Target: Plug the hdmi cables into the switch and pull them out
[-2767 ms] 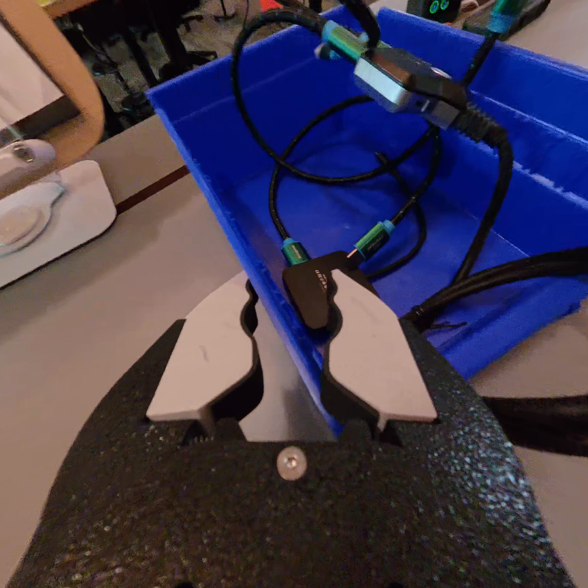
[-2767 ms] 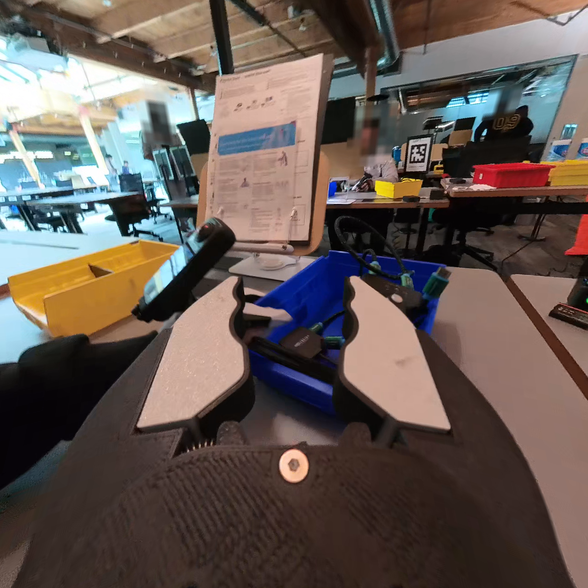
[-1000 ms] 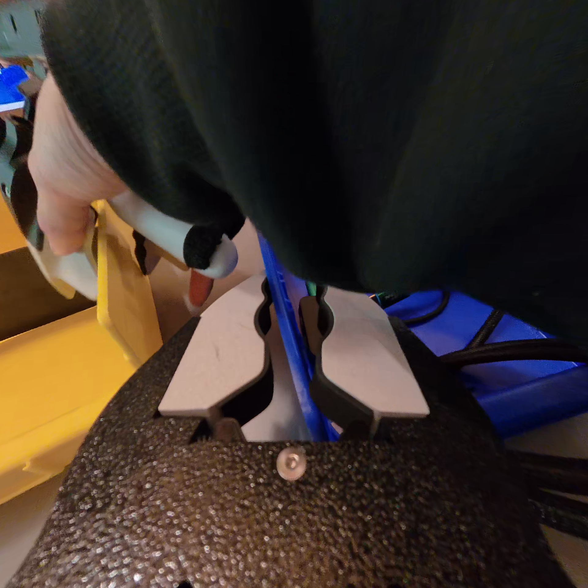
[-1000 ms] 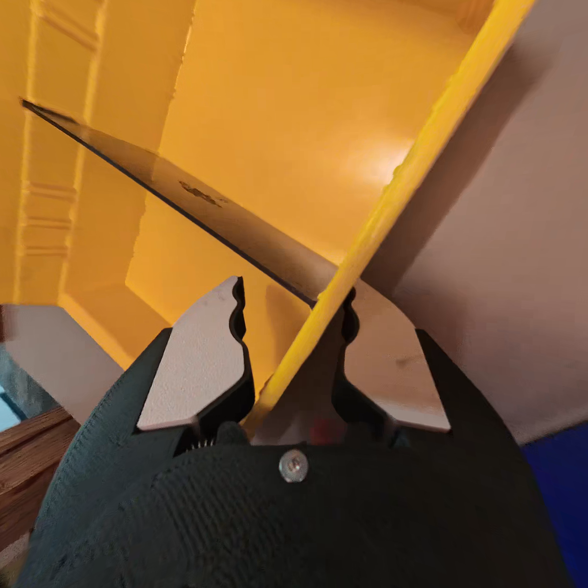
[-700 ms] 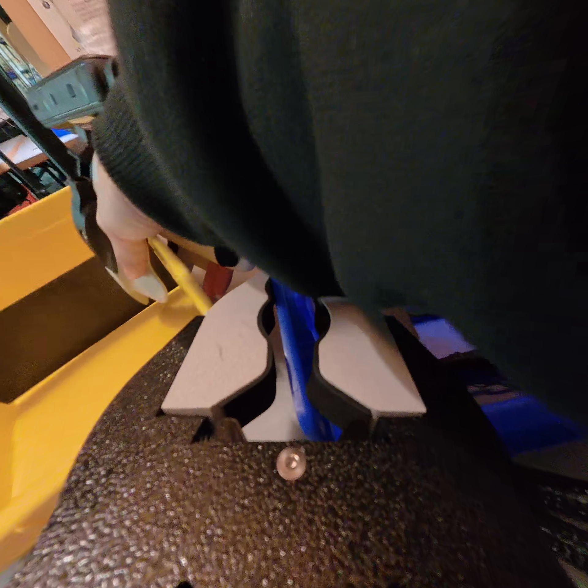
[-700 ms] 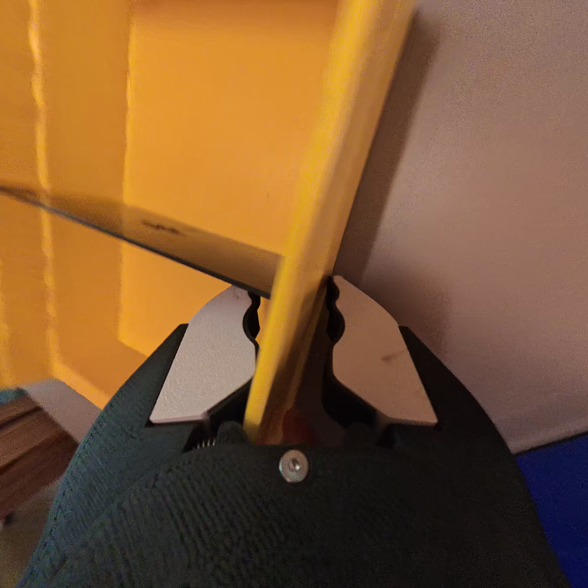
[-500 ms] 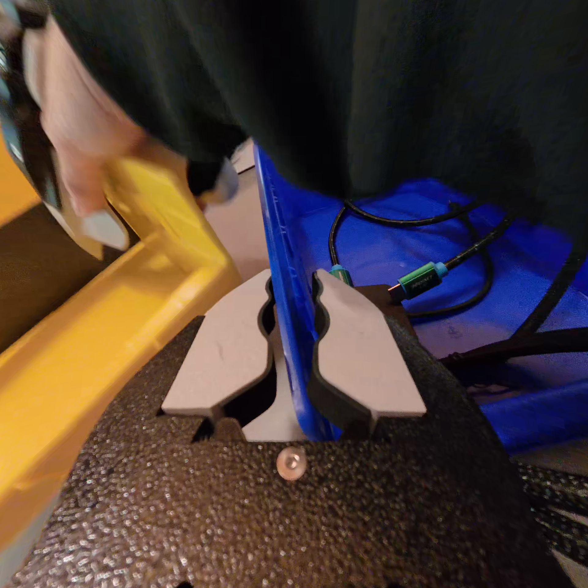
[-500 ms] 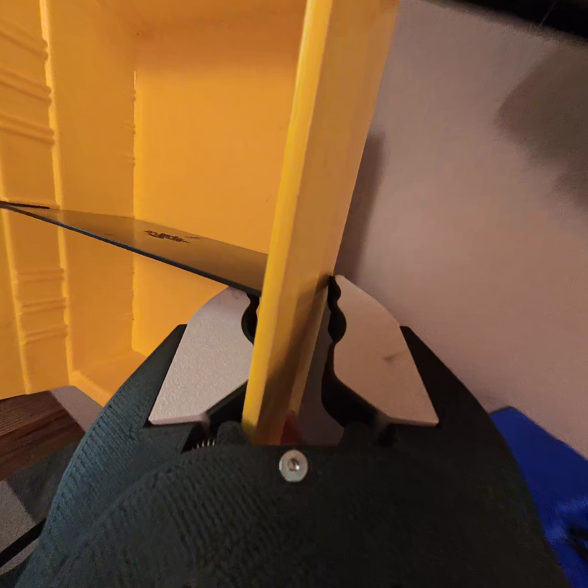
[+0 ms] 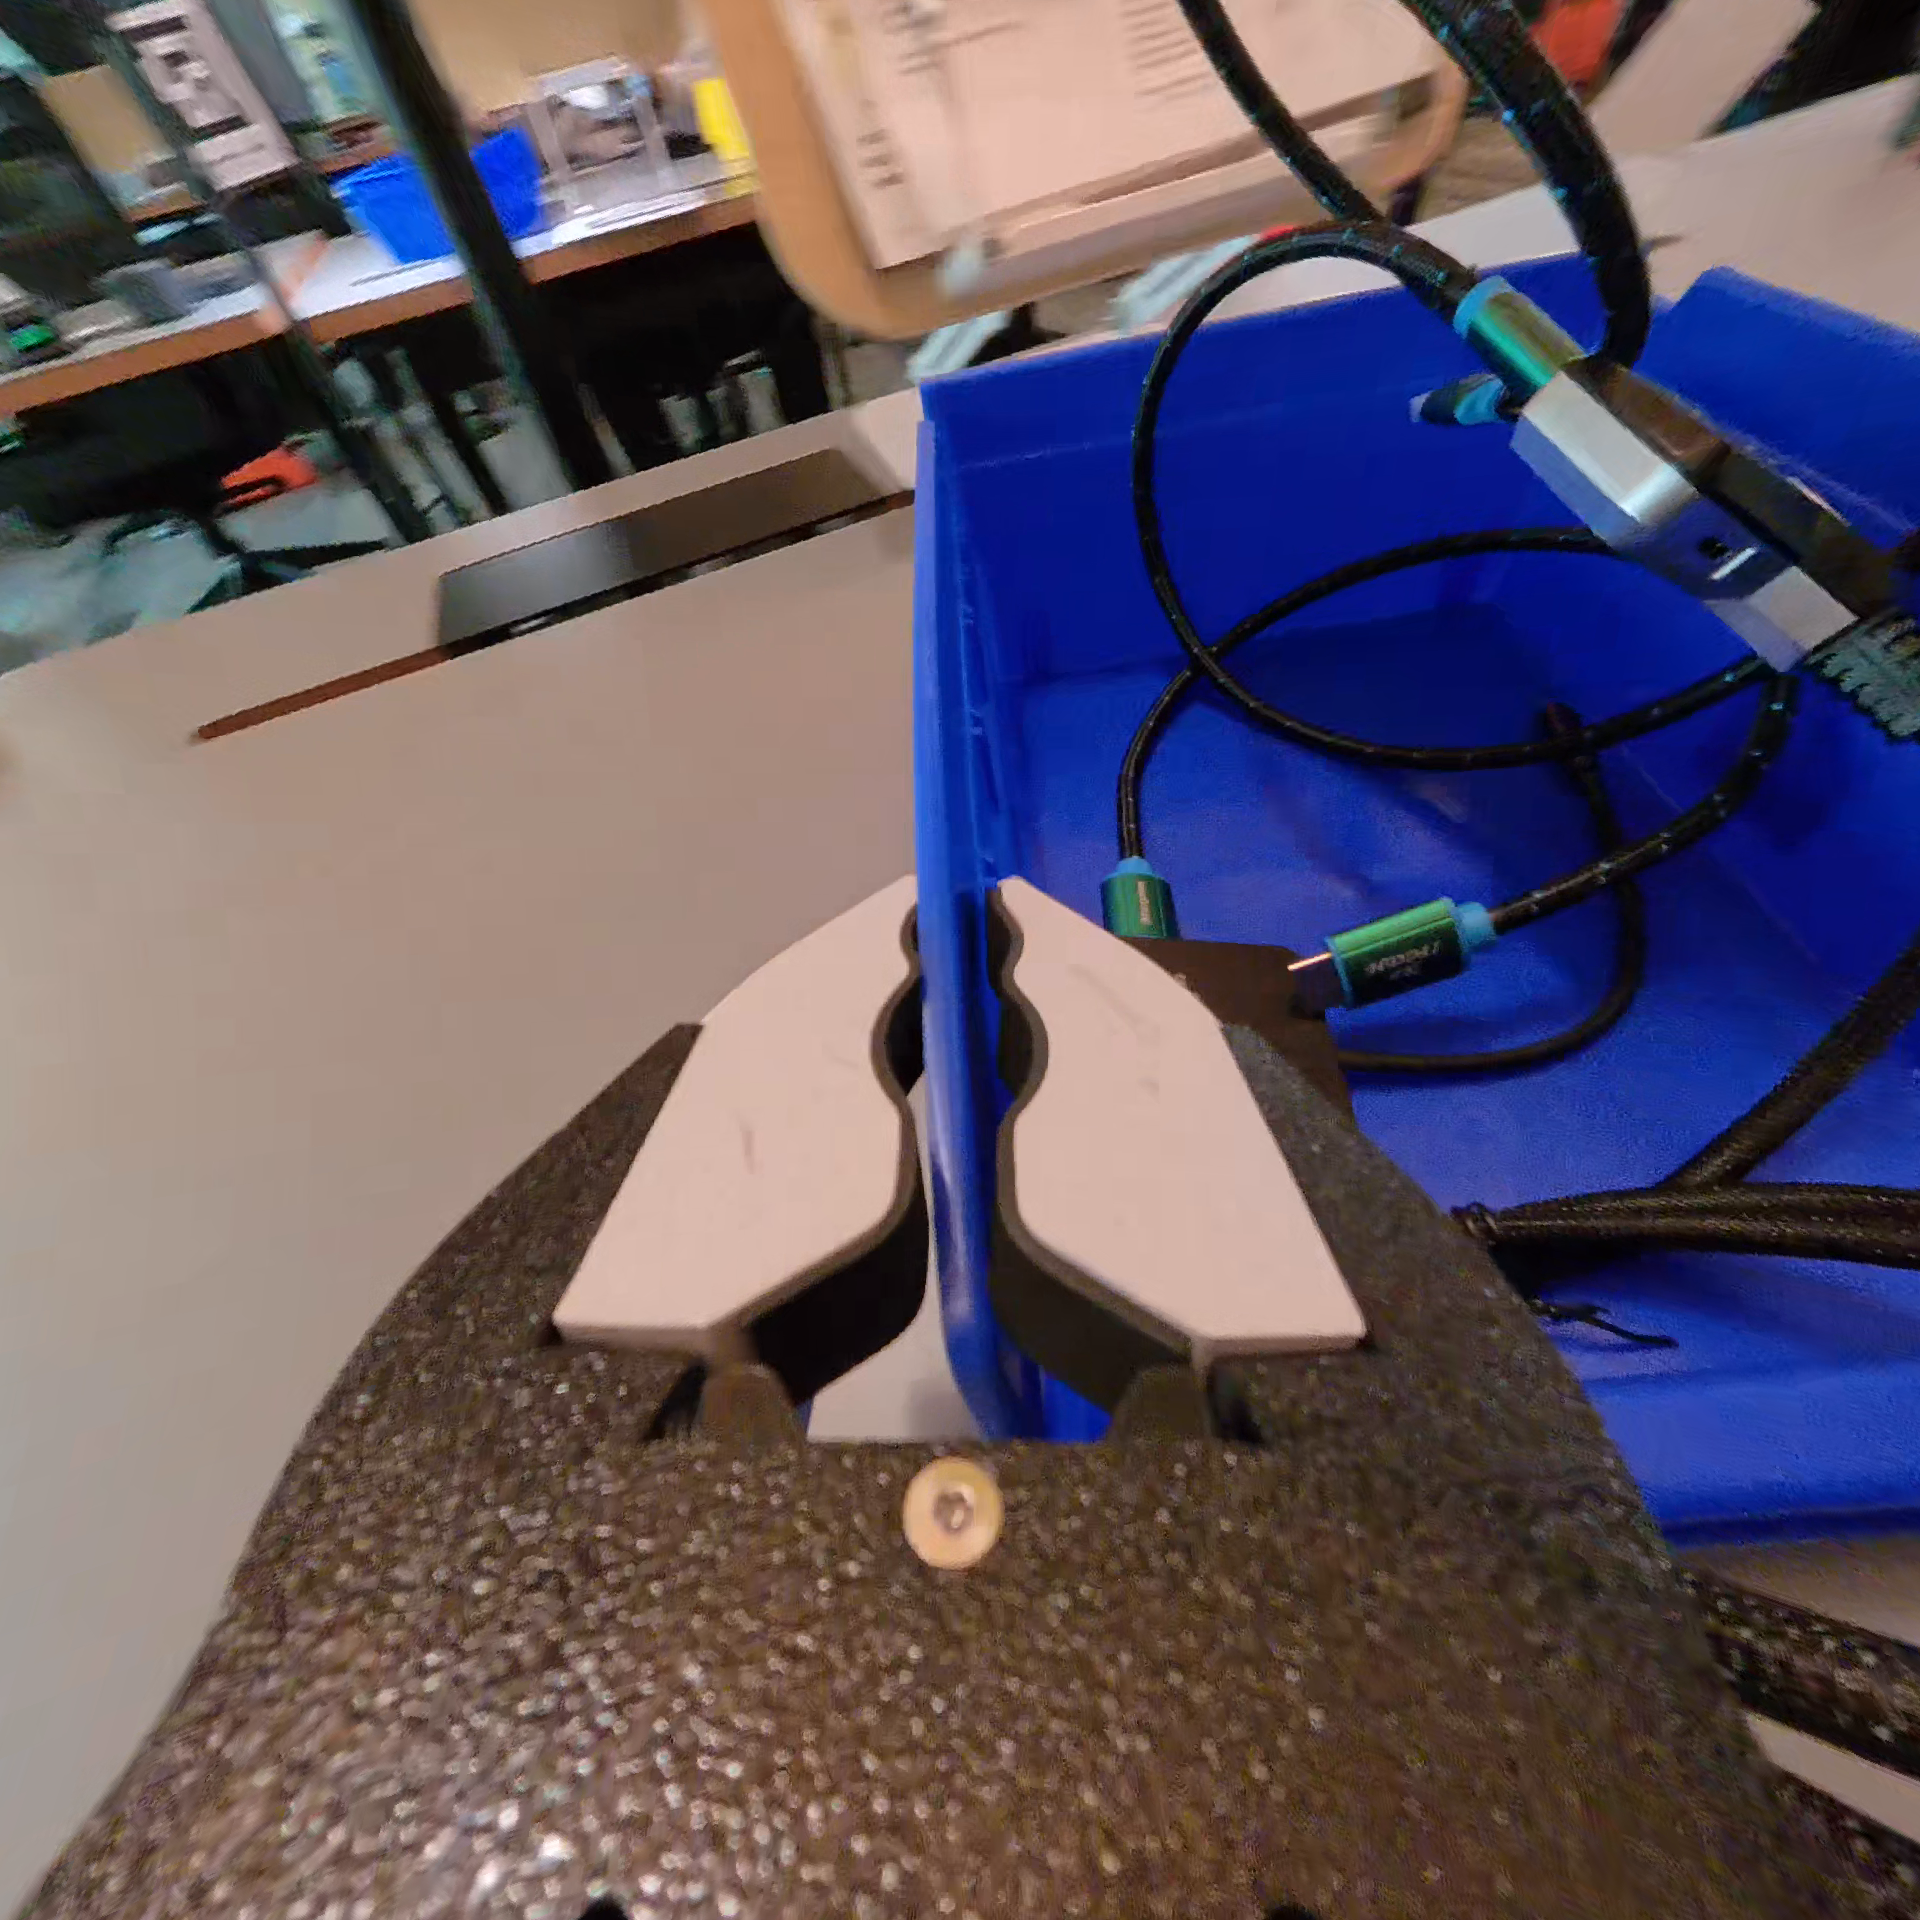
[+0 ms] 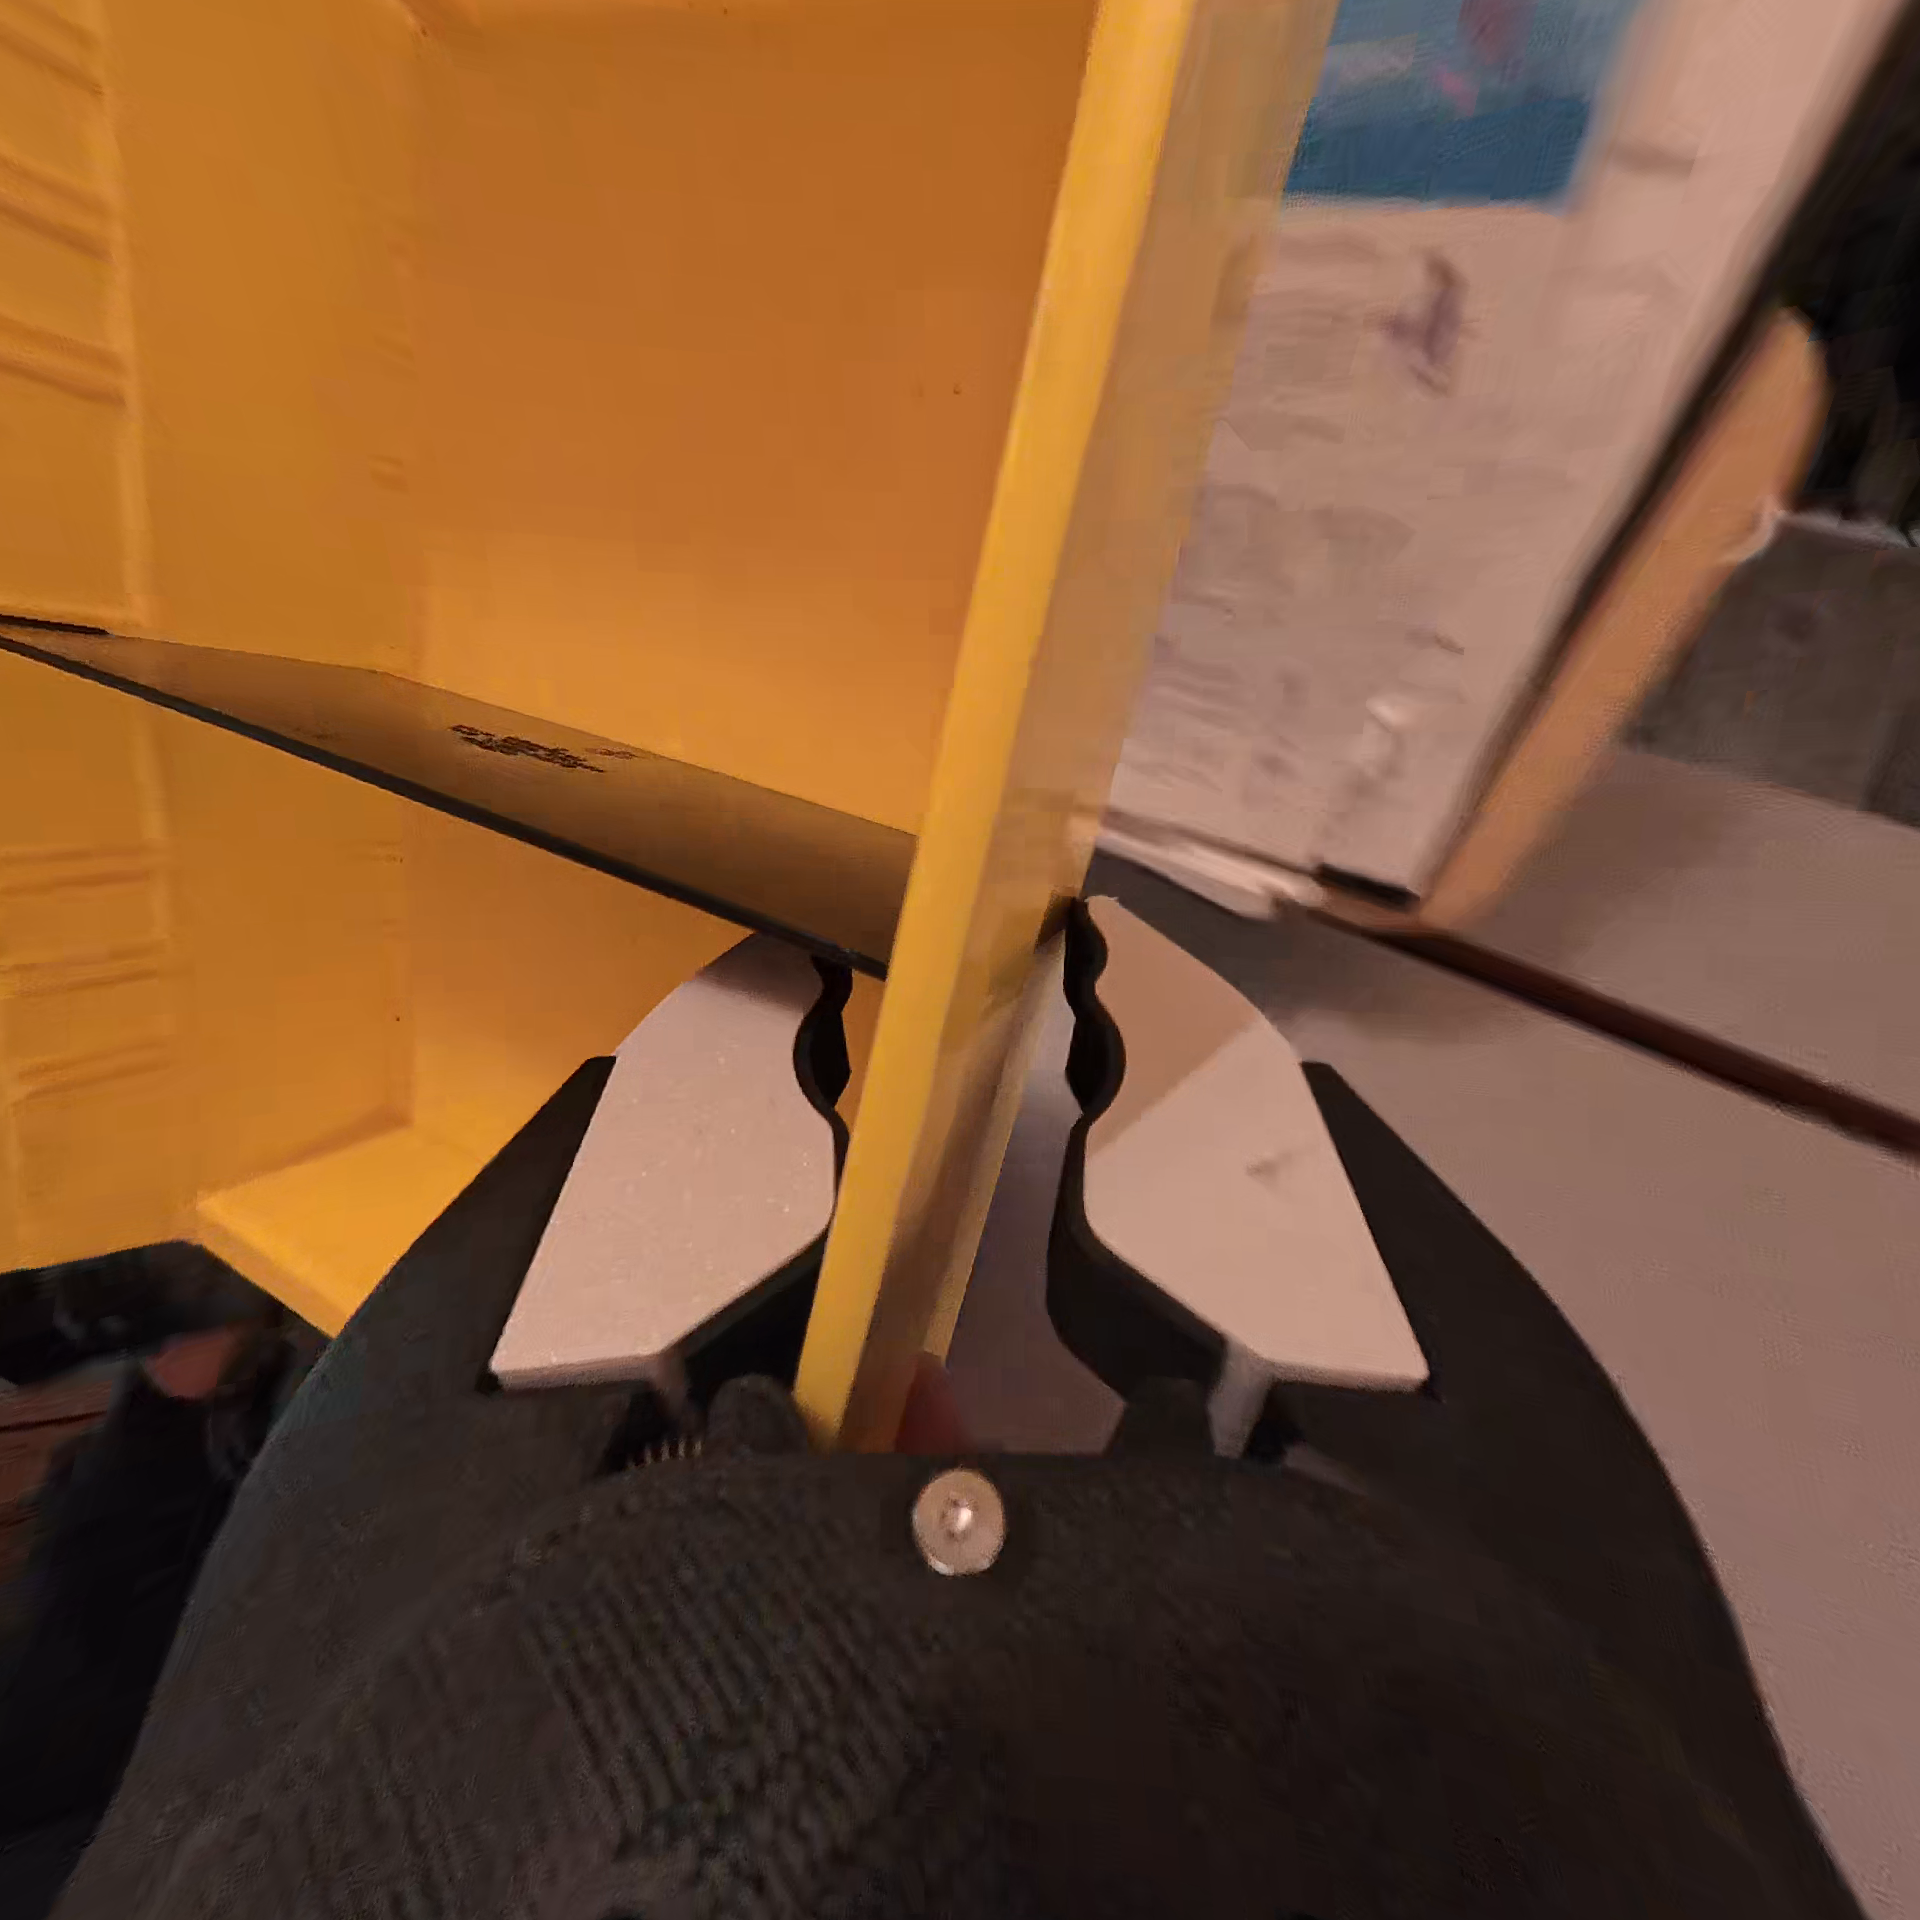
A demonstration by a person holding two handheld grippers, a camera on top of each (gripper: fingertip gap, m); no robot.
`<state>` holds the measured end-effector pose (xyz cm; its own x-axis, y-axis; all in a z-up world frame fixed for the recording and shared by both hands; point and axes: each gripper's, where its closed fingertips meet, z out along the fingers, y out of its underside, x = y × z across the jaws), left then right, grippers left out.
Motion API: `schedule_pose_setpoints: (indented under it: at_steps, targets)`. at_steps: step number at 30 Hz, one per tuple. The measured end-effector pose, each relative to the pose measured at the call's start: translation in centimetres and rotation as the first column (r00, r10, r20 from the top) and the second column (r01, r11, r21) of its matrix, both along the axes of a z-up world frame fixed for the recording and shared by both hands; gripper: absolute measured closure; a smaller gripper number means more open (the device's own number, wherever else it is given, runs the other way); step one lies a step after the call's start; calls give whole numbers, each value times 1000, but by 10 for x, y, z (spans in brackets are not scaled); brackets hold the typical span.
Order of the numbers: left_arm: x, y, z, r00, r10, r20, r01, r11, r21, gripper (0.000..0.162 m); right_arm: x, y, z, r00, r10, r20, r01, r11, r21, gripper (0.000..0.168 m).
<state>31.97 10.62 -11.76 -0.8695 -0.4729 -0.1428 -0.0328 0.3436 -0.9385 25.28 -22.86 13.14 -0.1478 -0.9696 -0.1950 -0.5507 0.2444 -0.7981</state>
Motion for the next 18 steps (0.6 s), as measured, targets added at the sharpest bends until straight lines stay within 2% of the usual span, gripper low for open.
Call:
schedule_pose_setpoints:
  at_steps: [3,6,11,14,18]
  targets:
    - [32,32,0,991,136,-10,-136,991,-11,155,-71,-60,-49,990,-100,-105,102,995,17,128]
    - [54,57,1,971,237,-16,-237,971,-20,156,-140,-106,-116,958,-187,-215,205,977,62,127]
    - [63,66,1,964,262,-55,-265,963,-53,154,-222,-140,-219,904,-248,-347,321,931,171,127]
    - [64,67,1,959,281,-25,-282,959,-33,154,-243,-149,-253,896,-252,-365,345,913,216,126]
    - [64,68,1,958,286,-28,-287,957,-40,155,-249,-165,-272,904,-232,-358,328,915,234,125]
